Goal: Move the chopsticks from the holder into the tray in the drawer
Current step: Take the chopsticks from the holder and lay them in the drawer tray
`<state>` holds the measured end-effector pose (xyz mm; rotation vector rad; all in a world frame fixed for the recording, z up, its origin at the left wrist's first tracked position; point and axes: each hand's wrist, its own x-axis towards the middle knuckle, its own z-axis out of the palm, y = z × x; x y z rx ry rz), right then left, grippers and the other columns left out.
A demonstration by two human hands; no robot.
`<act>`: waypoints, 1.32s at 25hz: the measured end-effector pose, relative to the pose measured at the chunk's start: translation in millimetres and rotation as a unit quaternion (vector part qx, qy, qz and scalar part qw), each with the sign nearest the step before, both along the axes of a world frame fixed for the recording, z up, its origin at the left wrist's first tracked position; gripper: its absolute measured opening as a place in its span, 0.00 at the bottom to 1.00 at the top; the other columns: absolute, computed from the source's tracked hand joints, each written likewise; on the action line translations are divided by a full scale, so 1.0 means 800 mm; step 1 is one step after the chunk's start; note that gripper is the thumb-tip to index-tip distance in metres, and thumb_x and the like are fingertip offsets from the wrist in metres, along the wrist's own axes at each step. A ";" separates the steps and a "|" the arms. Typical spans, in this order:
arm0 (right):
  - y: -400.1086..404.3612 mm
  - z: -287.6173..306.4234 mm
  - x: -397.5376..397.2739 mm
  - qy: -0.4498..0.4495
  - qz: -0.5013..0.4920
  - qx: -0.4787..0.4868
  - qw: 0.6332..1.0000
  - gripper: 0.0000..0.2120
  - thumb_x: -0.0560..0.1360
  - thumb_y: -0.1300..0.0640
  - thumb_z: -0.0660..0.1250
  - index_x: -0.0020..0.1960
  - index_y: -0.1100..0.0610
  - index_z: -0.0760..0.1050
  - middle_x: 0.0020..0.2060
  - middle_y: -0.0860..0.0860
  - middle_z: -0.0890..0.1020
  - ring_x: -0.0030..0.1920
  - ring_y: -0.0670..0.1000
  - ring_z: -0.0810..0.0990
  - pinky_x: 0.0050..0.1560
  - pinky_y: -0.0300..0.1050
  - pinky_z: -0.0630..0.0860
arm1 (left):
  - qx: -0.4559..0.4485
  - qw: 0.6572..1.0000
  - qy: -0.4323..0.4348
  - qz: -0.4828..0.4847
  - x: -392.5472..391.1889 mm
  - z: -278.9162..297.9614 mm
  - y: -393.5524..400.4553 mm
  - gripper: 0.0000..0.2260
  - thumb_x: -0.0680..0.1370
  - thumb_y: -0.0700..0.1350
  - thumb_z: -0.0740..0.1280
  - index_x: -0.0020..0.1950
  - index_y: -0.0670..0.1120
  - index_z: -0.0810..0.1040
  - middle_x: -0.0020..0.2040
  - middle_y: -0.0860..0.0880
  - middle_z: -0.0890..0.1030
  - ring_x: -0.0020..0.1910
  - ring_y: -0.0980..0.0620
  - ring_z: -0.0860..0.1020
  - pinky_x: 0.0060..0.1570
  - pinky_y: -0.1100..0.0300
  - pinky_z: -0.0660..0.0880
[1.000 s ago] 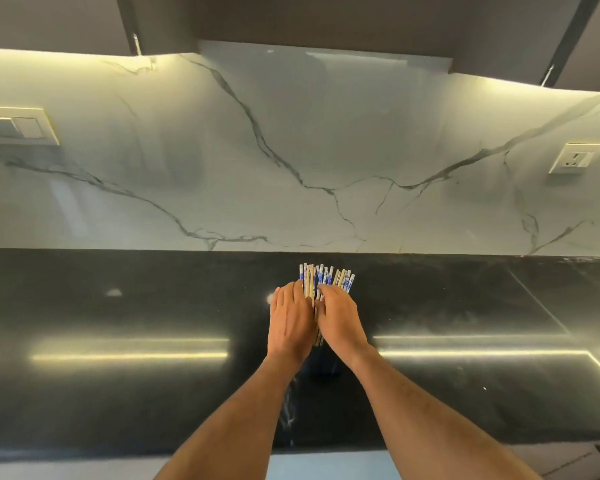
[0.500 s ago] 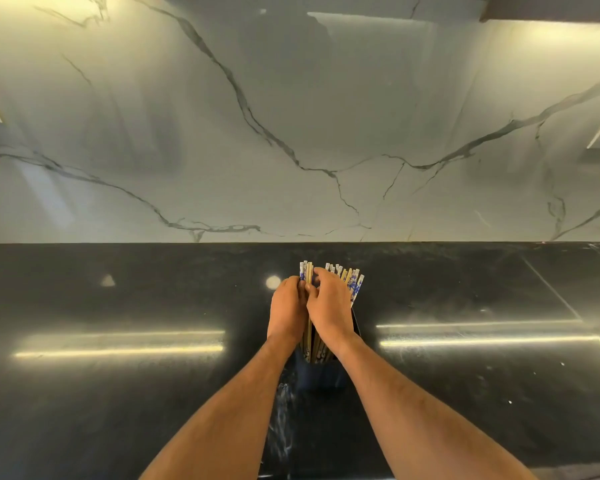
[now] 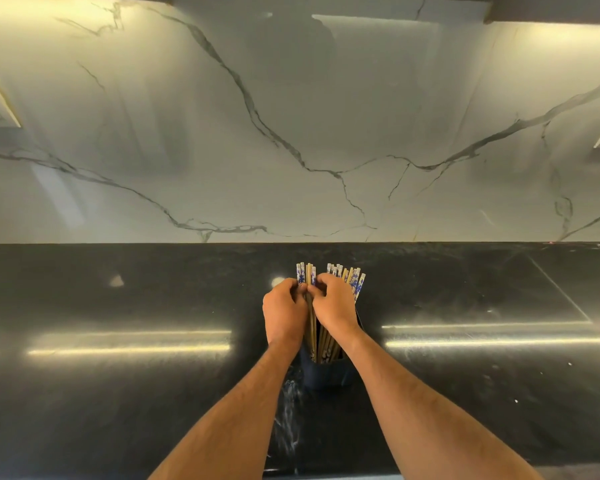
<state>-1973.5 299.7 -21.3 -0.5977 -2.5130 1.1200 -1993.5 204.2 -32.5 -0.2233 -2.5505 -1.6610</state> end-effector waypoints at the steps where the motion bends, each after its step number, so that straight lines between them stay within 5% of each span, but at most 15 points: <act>1: 0.000 0.000 0.000 -0.002 0.002 -0.003 1.000 0.03 0.80 0.58 0.69 0.51 0.57 0.81 0.43 0.50 0.83 0.46 0.49 0.82 0.45 0.39 0.75 | -0.001 1.000 0.002 0.000 0.000 0.000 0.000 0.05 0.81 0.41 0.68 0.47 0.47 0.82 0.39 0.54 0.82 0.37 0.59 0.80 0.35 0.71 0.72; 12: 0.014 0.010 0.017 -0.010 0.057 -0.009 0.998 0.07 0.76 0.67 0.70 0.50 0.58 0.80 0.42 0.52 0.83 0.44 0.49 0.82 0.43 0.41 0.80 | 0.010 1.000 0.022 -0.011 0.007 0.011 0.008 0.05 0.78 0.37 0.70 0.46 0.46 0.83 0.41 0.50 0.81 0.41 0.55 0.80 0.43 0.62 0.78; 15: 0.013 0.018 0.019 0.027 0.036 -0.029 0.999 0.08 0.78 0.63 0.70 0.56 0.58 0.81 0.46 0.53 0.84 0.47 0.49 0.83 0.49 0.44 0.82 | 0.033 0.998 0.051 -0.002 0.012 0.028 0.014 0.05 0.77 0.36 0.70 0.48 0.45 0.82 0.44 0.50 0.80 0.42 0.55 0.78 0.42 0.68 0.75; 21: 0.016 0.058 0.029 0.121 0.050 -0.099 0.987 0.07 0.78 0.59 0.71 0.55 0.58 0.82 0.42 0.51 0.86 0.43 0.46 0.85 0.43 0.41 0.82 | 0.133 0.989 0.061 0.010 0.015 0.061 0.022 0.08 0.78 0.36 0.70 0.57 0.40 0.83 0.51 0.46 0.79 0.45 0.56 0.78 0.44 0.75 0.73; 26: 0.022 0.118 0.041 0.158 0.049 -0.171 0.971 0.09 0.77 0.64 0.72 0.56 0.55 0.83 0.43 0.49 0.87 0.44 0.45 0.86 0.46 0.40 0.84 | 0.261 0.961 0.047 -0.080 0.042 0.099 0.036 0.12 0.86 0.46 0.59 0.57 0.44 0.81 0.46 0.46 0.83 0.44 0.53 0.82 0.43 0.63 0.78; 30: 0.032 0.153 0.056 0.133 0.032 -0.194 0.971 0.10 0.76 0.62 0.74 0.57 0.56 0.83 0.44 0.52 0.88 0.46 0.48 0.87 0.48 0.47 0.85 | 0.259 0.954 0.028 -0.150 0.071 0.120 0.045 0.15 0.86 0.52 0.54 0.63 0.46 0.74 0.43 0.47 0.82 0.31 0.51 0.77 0.27 0.61 0.75; 33: 0.043 0.165 0.078 0.082 0.022 -0.230 0.969 0.11 0.73 0.64 0.76 0.53 0.55 0.83 0.43 0.52 0.87 0.45 0.49 0.87 0.49 0.50 0.85 | 0.227 0.957 0.006 -0.182 0.086 0.117 0.042 0.15 0.86 0.51 0.53 0.67 0.48 0.73 0.48 0.34 0.78 0.36 0.30 0.71 0.34 0.39 0.76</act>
